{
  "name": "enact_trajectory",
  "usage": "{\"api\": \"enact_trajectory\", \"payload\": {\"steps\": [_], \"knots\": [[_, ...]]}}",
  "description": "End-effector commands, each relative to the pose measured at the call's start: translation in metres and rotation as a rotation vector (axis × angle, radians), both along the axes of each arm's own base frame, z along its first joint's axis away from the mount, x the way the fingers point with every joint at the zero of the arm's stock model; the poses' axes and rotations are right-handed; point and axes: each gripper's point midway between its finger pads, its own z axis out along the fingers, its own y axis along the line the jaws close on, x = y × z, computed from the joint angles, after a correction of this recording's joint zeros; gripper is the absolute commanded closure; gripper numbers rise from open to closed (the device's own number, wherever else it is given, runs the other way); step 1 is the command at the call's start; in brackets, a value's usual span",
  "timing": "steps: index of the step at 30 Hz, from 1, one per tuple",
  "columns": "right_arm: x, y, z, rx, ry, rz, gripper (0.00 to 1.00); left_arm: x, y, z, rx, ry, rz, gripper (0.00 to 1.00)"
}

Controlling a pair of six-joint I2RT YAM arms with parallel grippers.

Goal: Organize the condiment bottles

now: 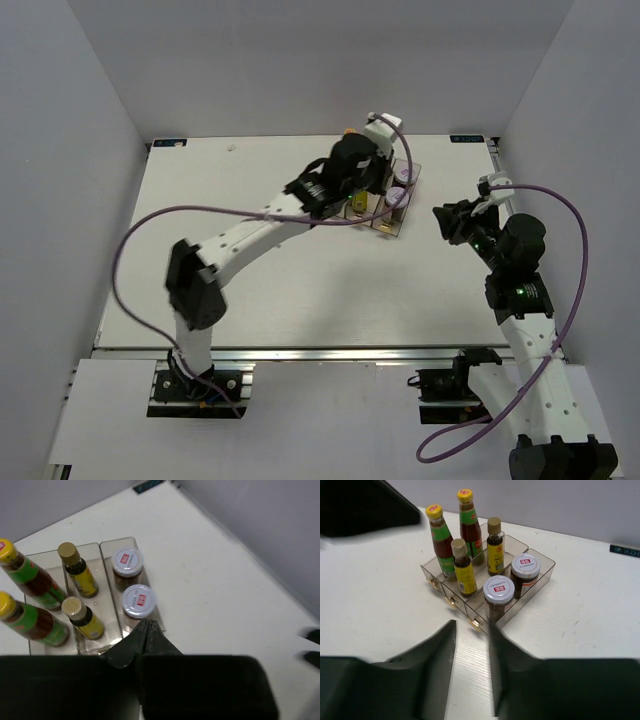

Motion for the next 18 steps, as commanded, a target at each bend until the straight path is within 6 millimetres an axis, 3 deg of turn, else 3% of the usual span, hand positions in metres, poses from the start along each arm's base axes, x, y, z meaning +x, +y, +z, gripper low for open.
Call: {"api": "enact_trajectory", "payload": {"steps": [1,3,4,5,6,8,9,10,11,14,16,18], "knots": [[0.002,0.009,0.001,-0.028,-0.035,0.07,0.57,-0.043,0.038,0.092,-0.165,-0.109,-0.022,0.97],[0.0,0.016,-0.001,-0.031,-0.024,0.123,0.37,-0.074,0.074,0.094,-0.171,-0.107,-0.027,0.99],[0.001,0.018,-0.01,-0.028,0.018,0.136,0.2,-0.083,0.088,0.091,-0.164,-0.103,-0.021,0.99],[0.0,0.02,-0.016,-0.02,0.052,0.146,0.12,-0.102,0.112,0.085,-0.163,-0.096,-0.025,0.97],[0.0,0.022,-0.015,0.003,0.073,0.149,0.11,-0.107,0.129,0.077,-0.151,-0.085,-0.009,0.93],[0.001,0.024,-0.024,0.035,0.141,0.149,0.11,-0.12,0.156,0.065,-0.137,-0.078,0.017,0.62],[0.0,0.026,-0.021,0.057,0.153,0.152,0.11,-0.131,0.182,0.054,-0.128,-0.084,0.052,0.44],[0.0,0.026,-0.022,0.066,0.171,0.151,0.11,-0.133,0.199,0.047,-0.119,-0.086,0.086,0.21],[-0.001,0.026,-0.024,0.073,0.185,0.148,0.11,-0.143,0.219,0.037,-0.119,-0.097,0.113,0.15],[-0.005,0.029,-0.023,0.088,0.194,0.16,0.11,-0.148,0.254,0.026,-0.118,-0.128,0.204,0.02],[-0.011,0.031,-0.022,0.096,0.192,0.179,0.11,-0.154,0.271,0.014,-0.121,-0.149,0.249,0.02],[-0.017,0.034,-0.021,0.093,0.176,0.203,0.11,-0.158,0.276,0.004,-0.12,-0.155,0.251,0.02]]}}
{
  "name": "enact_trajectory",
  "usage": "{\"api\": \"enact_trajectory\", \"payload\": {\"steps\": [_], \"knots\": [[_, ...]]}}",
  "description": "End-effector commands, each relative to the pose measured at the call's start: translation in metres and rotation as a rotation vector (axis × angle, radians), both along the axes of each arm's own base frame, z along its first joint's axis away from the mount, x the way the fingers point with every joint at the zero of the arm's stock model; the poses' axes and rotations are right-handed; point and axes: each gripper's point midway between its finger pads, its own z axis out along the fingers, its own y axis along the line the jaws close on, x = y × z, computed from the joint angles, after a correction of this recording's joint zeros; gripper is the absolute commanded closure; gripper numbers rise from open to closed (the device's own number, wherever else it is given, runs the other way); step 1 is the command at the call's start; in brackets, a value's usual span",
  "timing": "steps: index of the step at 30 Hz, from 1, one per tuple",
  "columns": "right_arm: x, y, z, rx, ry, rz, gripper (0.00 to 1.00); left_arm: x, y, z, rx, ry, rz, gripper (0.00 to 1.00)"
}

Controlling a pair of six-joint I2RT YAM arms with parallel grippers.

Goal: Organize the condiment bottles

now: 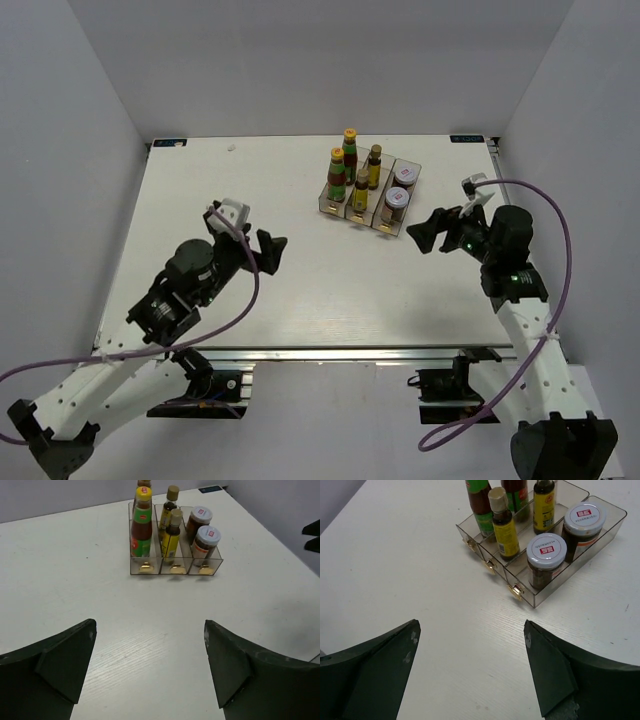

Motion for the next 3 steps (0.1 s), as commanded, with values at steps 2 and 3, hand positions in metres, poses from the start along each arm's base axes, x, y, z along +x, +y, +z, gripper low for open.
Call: {"api": "enact_trajectory", "payload": {"steps": [2,3], "knots": [[-0.016,0.0083,0.024,0.024,-0.093,0.066,0.11,-0.0035,0.0184,-0.0195,0.033,-0.023,0.05,0.02],[-0.0179,0.009,0.0239,0.025,-0.108,0.073,0.11,-0.0052,0.0216,-0.0216,0.052,-0.014,0.053,0.02]]}}
